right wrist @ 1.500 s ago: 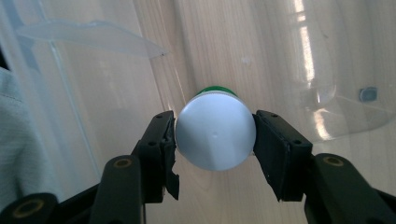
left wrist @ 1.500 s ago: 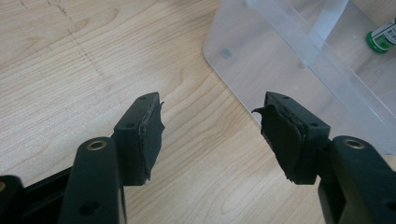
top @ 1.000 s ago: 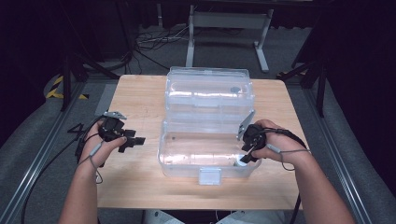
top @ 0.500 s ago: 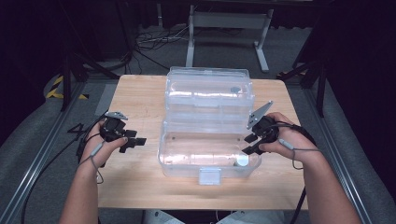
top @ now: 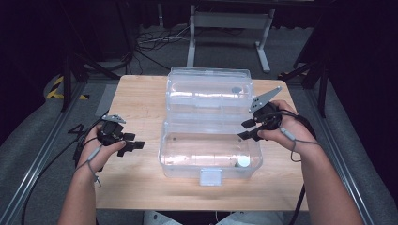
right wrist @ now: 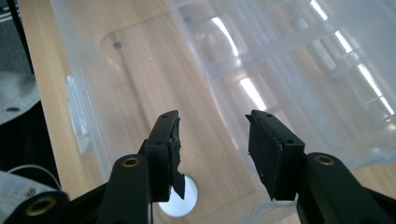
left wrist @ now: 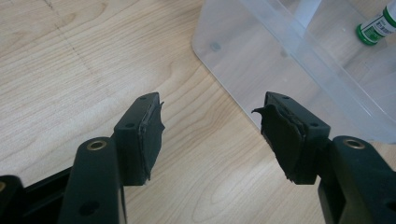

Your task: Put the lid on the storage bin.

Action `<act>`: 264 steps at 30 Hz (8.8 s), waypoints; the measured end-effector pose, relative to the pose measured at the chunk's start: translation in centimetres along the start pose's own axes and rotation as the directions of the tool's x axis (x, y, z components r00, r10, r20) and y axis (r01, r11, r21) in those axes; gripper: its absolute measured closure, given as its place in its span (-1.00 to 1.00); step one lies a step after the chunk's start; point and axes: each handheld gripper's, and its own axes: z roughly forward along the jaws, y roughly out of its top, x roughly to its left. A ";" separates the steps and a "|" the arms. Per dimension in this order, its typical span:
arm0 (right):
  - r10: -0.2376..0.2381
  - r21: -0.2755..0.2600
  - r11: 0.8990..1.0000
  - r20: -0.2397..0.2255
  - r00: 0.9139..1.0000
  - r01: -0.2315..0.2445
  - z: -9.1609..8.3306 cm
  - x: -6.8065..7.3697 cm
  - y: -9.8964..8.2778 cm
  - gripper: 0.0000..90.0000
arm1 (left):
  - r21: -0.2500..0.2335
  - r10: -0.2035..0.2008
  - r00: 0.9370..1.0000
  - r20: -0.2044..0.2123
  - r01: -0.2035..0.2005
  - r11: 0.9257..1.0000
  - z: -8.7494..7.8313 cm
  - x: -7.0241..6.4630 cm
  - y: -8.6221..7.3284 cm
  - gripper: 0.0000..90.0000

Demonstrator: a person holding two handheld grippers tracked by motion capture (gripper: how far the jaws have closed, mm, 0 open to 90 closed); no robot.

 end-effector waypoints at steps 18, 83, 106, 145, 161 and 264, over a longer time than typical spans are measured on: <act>0.000 -0.107 0.994 0.094 0.996 0.010 -0.4 -2.3 4.6 0.19 | 0.000 0.018 1.000 0.000 -0.018 1.000 -0.6 -1.0 -0.9 -0.13; 0.053 -0.110 0.993 0.090 0.995 -0.043 3.4 -4.7 5.6 0.75 | -0.032 0.207 0.962 0.179 -0.204 0.978 -0.2 -6.9 1.3 -0.13; 0.057 -0.121 0.992 0.111 0.992 -0.043 3.4 -4.2 5.4 0.75 | 0.017 0.306 0.917 0.257 -0.321 0.947 2.8 -10.4 1.9 -0.14; 0.068 -0.133 0.990 0.127 0.990 -0.050 3.4 -3.6 5.3 0.75 | 0.156 0.384 0.880 0.280 -0.436 0.886 6.9 -11.7 1.5 0.63; 0.061 -0.138 0.990 0.125 0.990 -0.043 3.0 -3.1 5.1 0.76 | 0.169 0.393 0.881 0.264 -0.444 0.880 6.9 -11.8 1.5 0.68; -0.104 -0.109 0.988 0.086 0.991 0.113 0.8 2.8 2.9 0.74 | 0.166 0.376 0.886 0.270 -0.428 0.888 7.0 -11.8 1.4 0.66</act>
